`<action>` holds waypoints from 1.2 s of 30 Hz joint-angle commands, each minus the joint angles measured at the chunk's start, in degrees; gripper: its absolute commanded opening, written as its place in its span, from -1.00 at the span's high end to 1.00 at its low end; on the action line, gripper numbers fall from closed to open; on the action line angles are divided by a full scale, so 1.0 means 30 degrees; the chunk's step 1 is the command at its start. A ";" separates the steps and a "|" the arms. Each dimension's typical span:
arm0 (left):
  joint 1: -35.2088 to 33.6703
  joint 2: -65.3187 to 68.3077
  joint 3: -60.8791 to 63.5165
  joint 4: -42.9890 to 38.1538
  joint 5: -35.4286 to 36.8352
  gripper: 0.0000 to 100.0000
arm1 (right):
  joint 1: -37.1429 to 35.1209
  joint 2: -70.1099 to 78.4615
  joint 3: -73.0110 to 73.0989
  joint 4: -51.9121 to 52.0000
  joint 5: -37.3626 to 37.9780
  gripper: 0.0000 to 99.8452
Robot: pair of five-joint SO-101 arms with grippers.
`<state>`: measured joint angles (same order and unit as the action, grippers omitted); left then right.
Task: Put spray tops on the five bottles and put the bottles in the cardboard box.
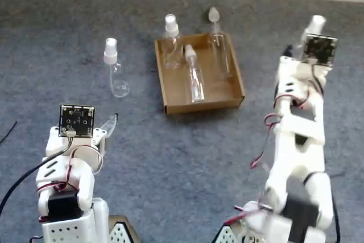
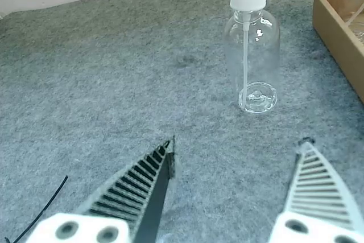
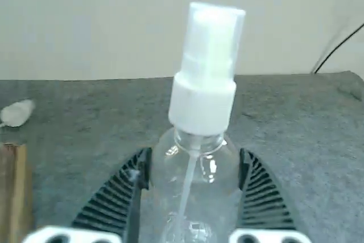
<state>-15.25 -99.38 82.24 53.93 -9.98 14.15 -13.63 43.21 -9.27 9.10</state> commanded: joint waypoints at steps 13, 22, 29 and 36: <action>-0.0132 -0.0015 0.0220 -0.0557 0.0205 0.40 | 0.2095 0.9597 -0.2212 -0.9040 -0.1143 0.78; -0.0132 -0.0015 0.0220 -0.0557 0.0205 0.40 | 0.2066 0.9656 -0.2125 -0.8894 -0.1143 0.44; -0.0132 -0.0015 0.0220 -0.0557 0.0205 0.40 | 0.2125 0.9597 -0.1744 -0.8952 -0.1143 0.37; -0.0132 -0.0015 0.0220 -0.0557 0.0205 0.40 | 0.2125 0.7780 -0.1626 -0.8630 -0.1172 0.37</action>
<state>-15.25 -99.38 83.12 53.93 -9.98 19.87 15.65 38.73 -35.47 6.20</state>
